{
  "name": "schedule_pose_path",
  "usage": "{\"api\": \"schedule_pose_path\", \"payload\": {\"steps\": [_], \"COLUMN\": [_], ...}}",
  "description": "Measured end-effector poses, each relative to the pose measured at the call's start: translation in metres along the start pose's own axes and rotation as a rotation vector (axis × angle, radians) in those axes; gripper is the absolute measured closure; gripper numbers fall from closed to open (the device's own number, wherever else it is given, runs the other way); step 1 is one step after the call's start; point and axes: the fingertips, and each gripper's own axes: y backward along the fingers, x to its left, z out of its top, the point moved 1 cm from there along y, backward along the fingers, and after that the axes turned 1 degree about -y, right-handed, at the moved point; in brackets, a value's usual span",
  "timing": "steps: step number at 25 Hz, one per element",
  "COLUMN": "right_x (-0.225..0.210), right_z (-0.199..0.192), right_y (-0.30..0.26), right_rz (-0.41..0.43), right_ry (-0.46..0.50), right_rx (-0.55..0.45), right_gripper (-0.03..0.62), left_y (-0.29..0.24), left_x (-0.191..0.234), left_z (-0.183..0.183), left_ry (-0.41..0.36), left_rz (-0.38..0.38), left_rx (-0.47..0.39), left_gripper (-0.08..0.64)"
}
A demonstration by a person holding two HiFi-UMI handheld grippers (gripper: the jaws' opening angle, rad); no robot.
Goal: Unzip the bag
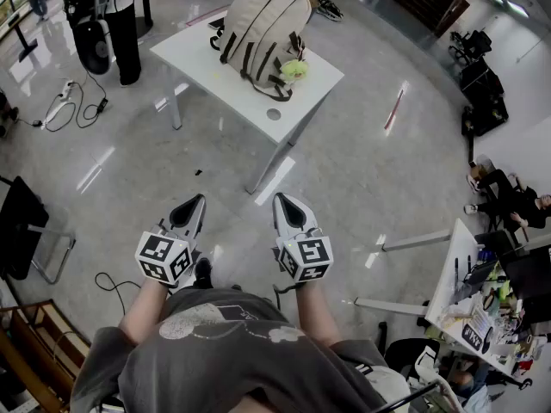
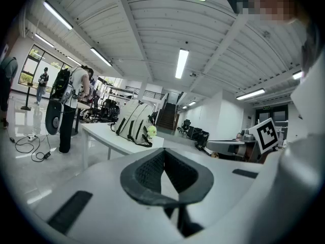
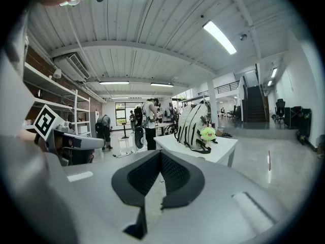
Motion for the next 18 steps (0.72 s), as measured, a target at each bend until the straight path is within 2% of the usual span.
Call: {"api": "schedule_pose_path", "payload": {"steps": [13,18], "right_x": [0.001,0.0], "right_z": [0.001,0.011], "right_y": [-0.008,-0.014], "right_rz": [-0.033,-0.055], "right_ry": [0.002,-0.037], "right_rx": [0.009,-0.075], "right_gripper": [0.594,0.594], "left_y": [-0.01,-0.008], "left_x": [0.016,0.031], "left_z": [0.004,0.001], "left_ry": [0.016,0.029], "left_rz": [-0.016,0.004], "left_rx": [0.006,0.017], "left_gripper": [0.554,0.554]}}
